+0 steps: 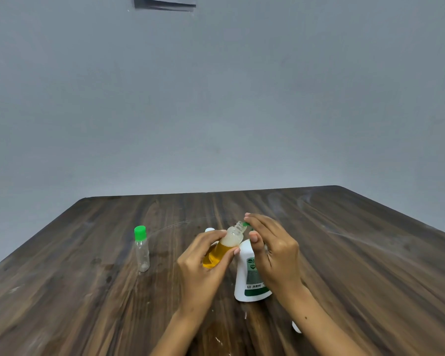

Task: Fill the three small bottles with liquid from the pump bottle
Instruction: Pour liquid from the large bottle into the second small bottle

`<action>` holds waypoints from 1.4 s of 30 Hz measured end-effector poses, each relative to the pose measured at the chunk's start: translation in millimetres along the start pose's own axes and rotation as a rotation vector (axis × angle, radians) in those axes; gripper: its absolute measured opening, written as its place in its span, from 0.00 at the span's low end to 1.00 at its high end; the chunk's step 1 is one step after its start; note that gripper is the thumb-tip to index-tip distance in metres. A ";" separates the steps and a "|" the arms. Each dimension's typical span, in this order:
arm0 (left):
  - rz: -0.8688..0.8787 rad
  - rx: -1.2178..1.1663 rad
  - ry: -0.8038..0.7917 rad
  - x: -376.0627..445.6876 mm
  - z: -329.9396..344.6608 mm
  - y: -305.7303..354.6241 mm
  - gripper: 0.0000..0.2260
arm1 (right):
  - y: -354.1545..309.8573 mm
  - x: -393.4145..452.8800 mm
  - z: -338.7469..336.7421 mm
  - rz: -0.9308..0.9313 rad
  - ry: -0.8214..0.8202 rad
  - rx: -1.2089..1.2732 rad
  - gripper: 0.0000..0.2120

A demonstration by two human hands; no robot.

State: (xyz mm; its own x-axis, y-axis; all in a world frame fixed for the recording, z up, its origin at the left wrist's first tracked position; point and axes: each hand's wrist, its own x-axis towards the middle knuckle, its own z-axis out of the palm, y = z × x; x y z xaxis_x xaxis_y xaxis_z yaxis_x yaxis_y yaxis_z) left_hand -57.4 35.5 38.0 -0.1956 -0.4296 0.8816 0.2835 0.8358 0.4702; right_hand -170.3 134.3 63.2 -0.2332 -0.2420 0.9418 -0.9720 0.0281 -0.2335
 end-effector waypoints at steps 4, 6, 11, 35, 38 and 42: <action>-0.013 -0.006 0.000 -0.4 -0.3 -0.2 0.13 | -1.7 6.3 -2.7 -0.020 -0.001 0.000 0.29; -0.011 -0.004 0.003 -0.2 -0.3 -0.3 0.14 | -2.3 8.0 -3.5 -0.022 -0.001 0.002 0.29; -0.013 -0.010 -0.002 0.3 -0.6 0.7 0.13 | -3.5 0.5 1.0 0.011 0.014 0.006 0.28; 0.000 0.000 -0.017 -0.6 -2.2 0.6 0.14 | -4.0 7.6 -4.5 0.009 -0.006 0.006 0.30; -0.005 0.004 -0.013 -0.3 -1.9 -0.5 0.14 | -3.1 2.3 -2.8 0.004 -0.012 -0.015 0.30; -0.010 0.000 -0.028 -1.0 -2.0 -0.1 0.14 | -4.5 0.2 -1.8 0.028 -0.015 -0.009 0.30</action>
State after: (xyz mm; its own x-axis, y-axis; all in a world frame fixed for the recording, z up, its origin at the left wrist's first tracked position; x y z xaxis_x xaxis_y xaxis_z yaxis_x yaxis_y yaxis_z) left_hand -55.3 35.2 37.2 -0.2244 -0.4285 0.8752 0.2814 0.8314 0.4792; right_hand -166.1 135.9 64.9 -0.2603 -0.2556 0.9311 -0.9652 0.0439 -0.2578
